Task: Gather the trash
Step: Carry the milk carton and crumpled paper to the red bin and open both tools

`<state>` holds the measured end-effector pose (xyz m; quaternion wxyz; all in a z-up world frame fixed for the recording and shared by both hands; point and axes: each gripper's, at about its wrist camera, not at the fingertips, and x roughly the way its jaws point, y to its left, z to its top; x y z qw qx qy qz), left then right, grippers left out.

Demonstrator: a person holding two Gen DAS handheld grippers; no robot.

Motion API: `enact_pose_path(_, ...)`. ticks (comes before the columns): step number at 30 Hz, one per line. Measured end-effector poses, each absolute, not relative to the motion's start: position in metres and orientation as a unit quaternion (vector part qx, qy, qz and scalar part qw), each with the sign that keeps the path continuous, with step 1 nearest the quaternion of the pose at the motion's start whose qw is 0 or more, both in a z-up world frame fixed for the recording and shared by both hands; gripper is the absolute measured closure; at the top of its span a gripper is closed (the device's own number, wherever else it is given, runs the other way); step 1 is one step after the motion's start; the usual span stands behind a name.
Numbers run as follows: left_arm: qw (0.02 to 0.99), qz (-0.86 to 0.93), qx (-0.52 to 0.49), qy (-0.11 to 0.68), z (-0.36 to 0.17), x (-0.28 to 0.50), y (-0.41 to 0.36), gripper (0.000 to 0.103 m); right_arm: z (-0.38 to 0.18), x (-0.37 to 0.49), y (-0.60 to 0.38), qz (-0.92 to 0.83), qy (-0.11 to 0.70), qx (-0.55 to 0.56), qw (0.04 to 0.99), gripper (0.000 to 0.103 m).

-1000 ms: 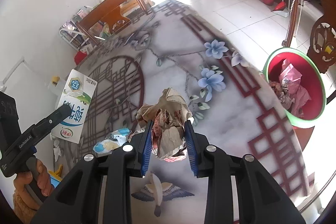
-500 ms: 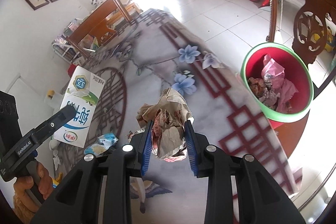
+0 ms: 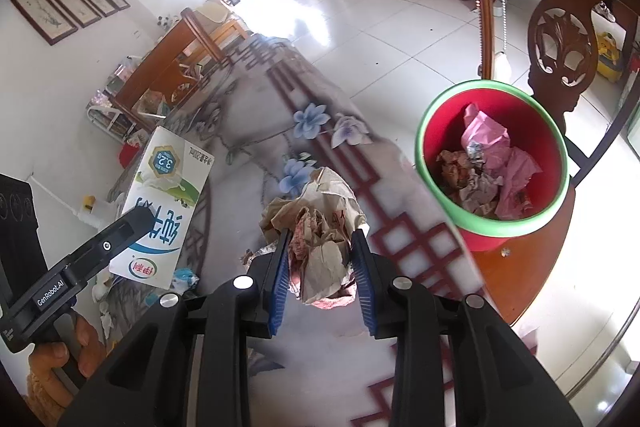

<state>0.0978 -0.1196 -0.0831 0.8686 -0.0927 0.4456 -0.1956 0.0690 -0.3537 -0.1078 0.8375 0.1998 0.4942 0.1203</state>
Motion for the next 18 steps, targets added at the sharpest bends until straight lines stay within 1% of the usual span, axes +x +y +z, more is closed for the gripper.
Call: enact_pose_path(18,0.860,-0.219,-0.081,0.454,-0.092,0.141,-0.191,0.065,-0.108,0.103,-0.425,0.102,0.488,0.208,0.841,0.073)
